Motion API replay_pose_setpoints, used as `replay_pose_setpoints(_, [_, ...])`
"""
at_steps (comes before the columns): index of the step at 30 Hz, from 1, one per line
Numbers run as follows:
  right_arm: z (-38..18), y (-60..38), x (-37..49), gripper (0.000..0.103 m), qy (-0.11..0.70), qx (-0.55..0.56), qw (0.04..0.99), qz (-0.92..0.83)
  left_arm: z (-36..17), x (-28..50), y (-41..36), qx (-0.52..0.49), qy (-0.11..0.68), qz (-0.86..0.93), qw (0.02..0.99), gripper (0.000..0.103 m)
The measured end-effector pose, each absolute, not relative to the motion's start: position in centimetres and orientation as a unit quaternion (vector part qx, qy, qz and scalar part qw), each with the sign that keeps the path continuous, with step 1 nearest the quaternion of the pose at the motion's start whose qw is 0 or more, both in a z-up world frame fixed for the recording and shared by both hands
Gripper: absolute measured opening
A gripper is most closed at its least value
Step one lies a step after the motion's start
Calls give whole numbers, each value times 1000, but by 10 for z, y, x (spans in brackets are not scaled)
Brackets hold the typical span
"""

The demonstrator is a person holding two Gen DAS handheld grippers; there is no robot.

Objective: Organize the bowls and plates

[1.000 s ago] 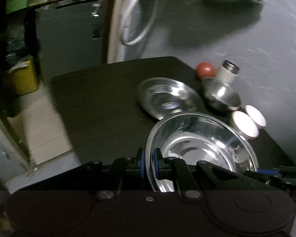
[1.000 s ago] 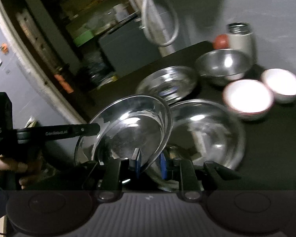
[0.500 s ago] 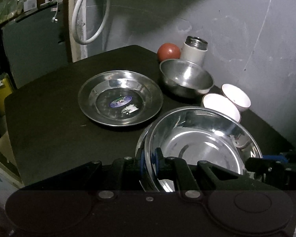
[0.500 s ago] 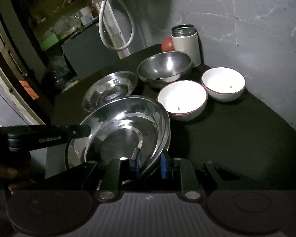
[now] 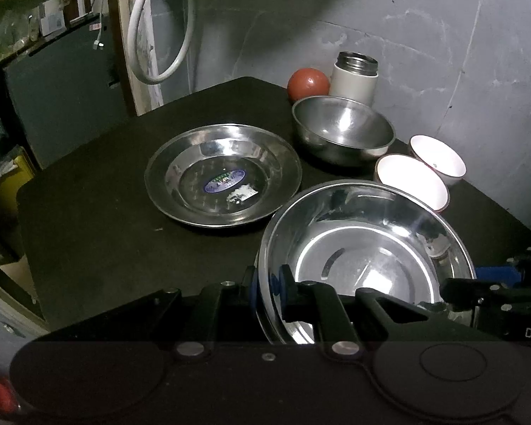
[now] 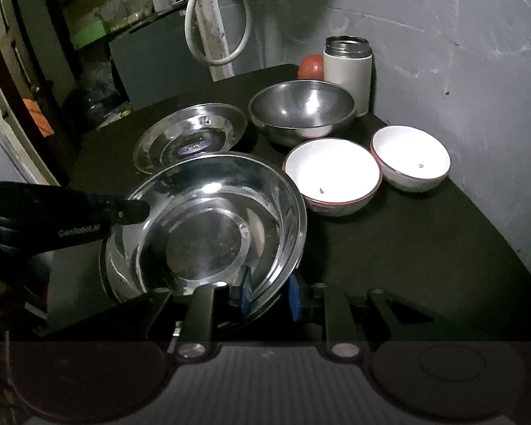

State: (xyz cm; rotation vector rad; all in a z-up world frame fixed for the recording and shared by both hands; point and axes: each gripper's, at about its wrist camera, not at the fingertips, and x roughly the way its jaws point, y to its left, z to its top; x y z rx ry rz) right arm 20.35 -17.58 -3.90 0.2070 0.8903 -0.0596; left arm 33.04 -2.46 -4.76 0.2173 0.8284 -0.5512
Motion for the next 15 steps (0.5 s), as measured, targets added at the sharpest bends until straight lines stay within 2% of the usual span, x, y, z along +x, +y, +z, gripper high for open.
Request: replay_pose_setpoints(15, [-41,-154,212,38,440,19,897,-27,-49,323,-31,148,393,-250,873,16])
